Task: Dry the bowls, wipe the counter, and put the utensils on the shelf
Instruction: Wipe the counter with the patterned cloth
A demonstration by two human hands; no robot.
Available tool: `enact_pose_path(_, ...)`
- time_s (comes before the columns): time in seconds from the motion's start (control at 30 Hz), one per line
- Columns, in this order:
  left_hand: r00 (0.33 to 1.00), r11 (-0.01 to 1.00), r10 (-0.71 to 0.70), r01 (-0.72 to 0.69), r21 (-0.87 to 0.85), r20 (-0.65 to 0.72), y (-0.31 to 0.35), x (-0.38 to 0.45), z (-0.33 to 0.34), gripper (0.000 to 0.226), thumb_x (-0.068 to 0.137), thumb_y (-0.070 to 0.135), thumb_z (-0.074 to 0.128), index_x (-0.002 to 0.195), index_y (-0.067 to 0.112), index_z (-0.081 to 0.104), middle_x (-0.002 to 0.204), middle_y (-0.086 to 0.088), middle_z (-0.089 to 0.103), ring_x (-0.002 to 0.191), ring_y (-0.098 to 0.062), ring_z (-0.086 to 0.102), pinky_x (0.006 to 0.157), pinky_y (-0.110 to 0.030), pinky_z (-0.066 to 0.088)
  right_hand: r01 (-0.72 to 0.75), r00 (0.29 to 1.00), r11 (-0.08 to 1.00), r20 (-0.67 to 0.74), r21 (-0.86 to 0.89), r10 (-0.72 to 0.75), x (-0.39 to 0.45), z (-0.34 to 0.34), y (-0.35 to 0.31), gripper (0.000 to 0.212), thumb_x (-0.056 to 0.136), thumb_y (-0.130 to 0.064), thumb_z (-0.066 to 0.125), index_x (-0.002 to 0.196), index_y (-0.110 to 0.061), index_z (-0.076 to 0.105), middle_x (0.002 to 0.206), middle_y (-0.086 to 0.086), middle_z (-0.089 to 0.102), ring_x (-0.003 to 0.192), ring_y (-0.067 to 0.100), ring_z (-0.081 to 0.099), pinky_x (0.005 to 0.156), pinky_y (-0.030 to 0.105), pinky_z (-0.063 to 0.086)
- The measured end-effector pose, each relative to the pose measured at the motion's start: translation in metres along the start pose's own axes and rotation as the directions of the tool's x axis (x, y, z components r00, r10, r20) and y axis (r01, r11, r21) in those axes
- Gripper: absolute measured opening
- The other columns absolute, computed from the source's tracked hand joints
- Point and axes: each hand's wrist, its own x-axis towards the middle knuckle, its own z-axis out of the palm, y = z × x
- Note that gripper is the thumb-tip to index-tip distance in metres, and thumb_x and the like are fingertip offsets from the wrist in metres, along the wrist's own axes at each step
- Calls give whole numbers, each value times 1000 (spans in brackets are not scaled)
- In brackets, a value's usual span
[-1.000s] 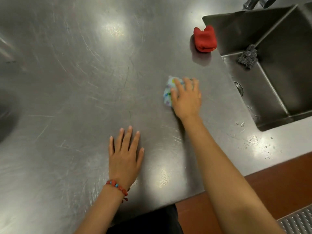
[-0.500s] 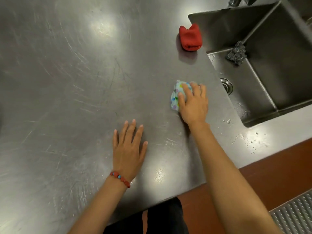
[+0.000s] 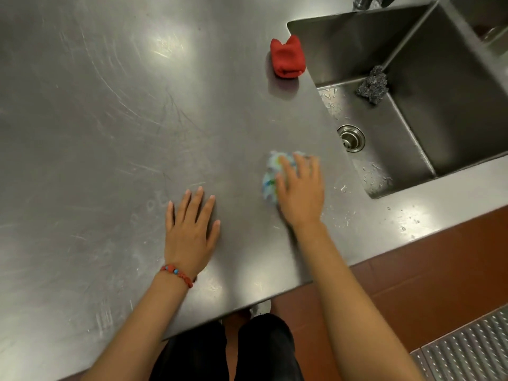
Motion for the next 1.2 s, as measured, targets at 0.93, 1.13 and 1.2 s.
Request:
enact_pose_path(0.93,1000,1000,14,-13,-18,25,67,-38,9,50,85,31,34,121,4,56,130,-21,54,122,-41,47,98,-61,32,-144,990,989,-17,-36,143,-71,-49,101,39,94,-29,45,131,-16,50,141,12,45,132,38,31,108,47,30)
enact_pose_path(1.13,998,999,51,-51,-13,31,90,-33,20,49,86,32,35,120,6,57,129,-20,55,121,-40,49,98,-62,32,299,948,954,119,-28,-294,-116,-41,76,39,92,-37,40,126,-24,54,134,6,54,126,34,44,98,43,42)
enact_pose_path(1.2,998,999,53,-53,-1,42,90,-33,23,49,86,32,34,121,7,57,130,-20,55,122,-40,48,99,-61,31,191,976,981,115,-46,-185,-98,-47,103,40,94,-36,39,128,-22,53,137,8,50,128,36,41,104,46,38)
